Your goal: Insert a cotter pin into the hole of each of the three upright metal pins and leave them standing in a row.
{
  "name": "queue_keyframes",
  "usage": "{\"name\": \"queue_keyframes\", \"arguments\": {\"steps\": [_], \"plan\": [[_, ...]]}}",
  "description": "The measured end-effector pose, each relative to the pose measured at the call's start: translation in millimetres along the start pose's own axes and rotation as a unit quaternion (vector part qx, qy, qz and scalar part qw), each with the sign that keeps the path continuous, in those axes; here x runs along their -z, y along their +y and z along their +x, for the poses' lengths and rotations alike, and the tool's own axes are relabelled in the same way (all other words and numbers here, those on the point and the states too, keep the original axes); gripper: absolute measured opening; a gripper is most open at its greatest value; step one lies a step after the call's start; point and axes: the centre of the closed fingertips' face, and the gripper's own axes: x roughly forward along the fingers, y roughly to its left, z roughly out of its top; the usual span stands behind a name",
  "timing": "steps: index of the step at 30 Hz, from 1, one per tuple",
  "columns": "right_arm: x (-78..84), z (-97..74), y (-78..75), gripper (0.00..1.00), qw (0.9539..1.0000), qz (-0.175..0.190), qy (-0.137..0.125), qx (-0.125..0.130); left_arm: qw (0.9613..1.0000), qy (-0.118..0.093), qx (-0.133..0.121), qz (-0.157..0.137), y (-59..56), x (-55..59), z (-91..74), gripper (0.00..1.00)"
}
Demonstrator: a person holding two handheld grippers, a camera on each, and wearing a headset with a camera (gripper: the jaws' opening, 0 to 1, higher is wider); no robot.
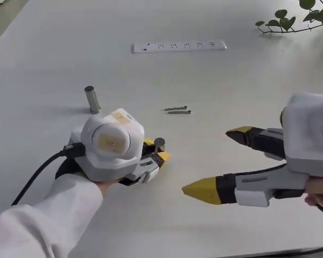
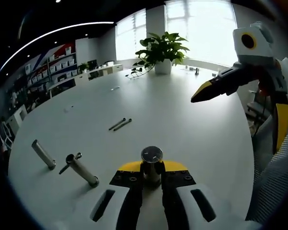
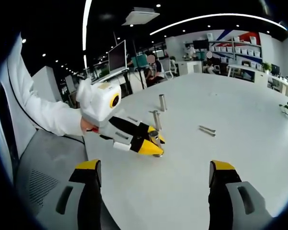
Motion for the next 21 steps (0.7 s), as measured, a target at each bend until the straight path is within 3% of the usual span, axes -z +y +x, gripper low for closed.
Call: {"name": "queue_keyframes", "arguments": {"steps": [2, 5, 6, 7, 9, 11, 14, 16, 21], "plan": [[0.3, 0.8, 0.9, 0.91, 1.0, 0.001, 0.001, -0.001, 1.0, -0.005, 0.001, -0.004, 0.6, 0.3, 0.1, 0.12], [0.4, 1.8, 2.0, 0.91, 1.0, 0.001, 0.001, -0.003, 0.9998, 0.003, 0.002, 0.02, -0.5, 2.7, 1.2, 0.13], [0.3, 2.1, 2.4, 0.91, 1.0, 0.001, 0.001, -0.003, 0.9987, 0.023, 0.002, 0.046, -0.1, 9.8, 1.6, 0.13], [0.1, 2.3, 2.7, 0.91, 1.0, 0.0, 0.001, -0.004, 0.9981, 0.034, -0.003, 0.052, -0.3, 14.8, 1.7, 0.14], [0.1, 2.0, 3.2, 0.91, 1.0, -0.002, 0.003, -0.005, 0.9982, 0.021, 0.005, 0.056, -4.8, 13.0, -0.3, 0.21], [0.2, 0.5, 2.8, 0.91, 1.0, -0.003, 0.003, -0.005, 0.9989, -0.001, 0.013, 0.046, -8.6, 4.0, -6.1, 0.36], [1.5, -1.5, 0.8, 0.91, 1.0, -0.003, 0.006, -0.005, 0.999, -0.008, 0.037, 0.022, -12.7, -2.3, -19.3, 0.41], [2.6, -2.2, 0.0, 0.91, 0.9999, -0.003, 0.009, -0.004, 0.9983, -0.026, 0.052, 0.001, -13.1, -8.5, -30.2, 0.46], [2.5, -3.3, 0.1, 0.91, 0.9999, -0.003, 0.011, -0.006, 0.9961, -0.049, 0.069, -0.025, -8.3, -12.2, -58.2, 0.65]]}}
